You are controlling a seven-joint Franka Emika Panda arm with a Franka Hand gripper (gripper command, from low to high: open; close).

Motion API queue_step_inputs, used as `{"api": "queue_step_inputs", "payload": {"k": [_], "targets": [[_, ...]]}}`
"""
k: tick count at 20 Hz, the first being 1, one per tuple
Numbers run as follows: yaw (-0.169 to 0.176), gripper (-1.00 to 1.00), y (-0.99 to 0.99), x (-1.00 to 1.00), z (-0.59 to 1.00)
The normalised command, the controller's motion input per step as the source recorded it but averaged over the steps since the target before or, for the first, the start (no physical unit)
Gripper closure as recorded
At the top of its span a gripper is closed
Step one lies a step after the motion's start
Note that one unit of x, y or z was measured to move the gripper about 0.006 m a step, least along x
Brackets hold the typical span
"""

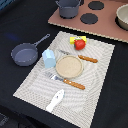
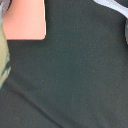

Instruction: Interact with the objects in diverse but meaningful ways.

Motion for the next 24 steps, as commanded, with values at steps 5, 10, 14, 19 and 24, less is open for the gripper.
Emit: {"api": "queue_step_inputs", "payload": {"k": [5, 10, 14, 19, 24], "targets": [[0.000, -1.00, -0.01, 0.05, -0.10], [-0.001, -1.00, -0.01, 0.27, -0.11], [-0.006, -1.00, 0.06, 0.26, -0.11], [-0.014, -1.00, 0.27, 0.38, -0.01], [-0.021, -1.00, 0.38, 0.35, -0.01]]}}
